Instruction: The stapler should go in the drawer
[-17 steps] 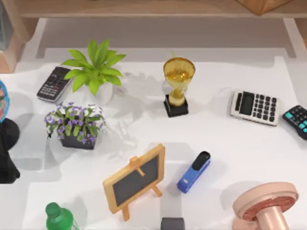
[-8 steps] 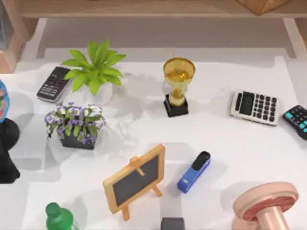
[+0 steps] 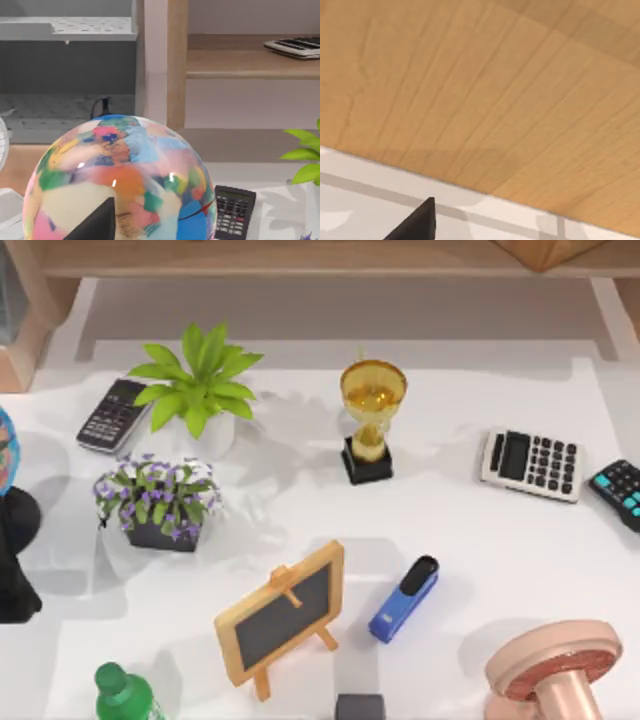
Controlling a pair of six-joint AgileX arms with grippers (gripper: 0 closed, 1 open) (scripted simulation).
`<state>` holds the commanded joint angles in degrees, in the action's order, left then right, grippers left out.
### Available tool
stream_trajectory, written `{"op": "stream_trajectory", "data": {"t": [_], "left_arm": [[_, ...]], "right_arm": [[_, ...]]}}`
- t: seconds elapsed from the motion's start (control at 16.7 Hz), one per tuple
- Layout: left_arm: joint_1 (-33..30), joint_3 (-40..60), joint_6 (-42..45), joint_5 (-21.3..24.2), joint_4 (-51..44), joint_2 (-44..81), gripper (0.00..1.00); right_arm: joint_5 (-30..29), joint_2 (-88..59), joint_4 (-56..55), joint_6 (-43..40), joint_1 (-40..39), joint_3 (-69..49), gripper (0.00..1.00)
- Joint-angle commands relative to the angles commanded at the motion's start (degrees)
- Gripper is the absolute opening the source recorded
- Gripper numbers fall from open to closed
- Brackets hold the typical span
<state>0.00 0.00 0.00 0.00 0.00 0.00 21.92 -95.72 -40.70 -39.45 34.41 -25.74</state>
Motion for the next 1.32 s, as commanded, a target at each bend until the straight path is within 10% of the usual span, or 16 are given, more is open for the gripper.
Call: {"op": "stream_trajectory", "data": {"t": [0.84,1.32], "left_arm": [[0.0,0.0,0.0,0.0,0.0,0.0,1.00],[0.0,0.0,0.0,0.0,0.0,0.0,1.00]], "right_arm": [[-18.9,0.5,77.4,85.0,-47.0,-37.7,1.00],[-21.8,-15.3,100.5,115.3,-72.1,-58.1,1.00]]}}
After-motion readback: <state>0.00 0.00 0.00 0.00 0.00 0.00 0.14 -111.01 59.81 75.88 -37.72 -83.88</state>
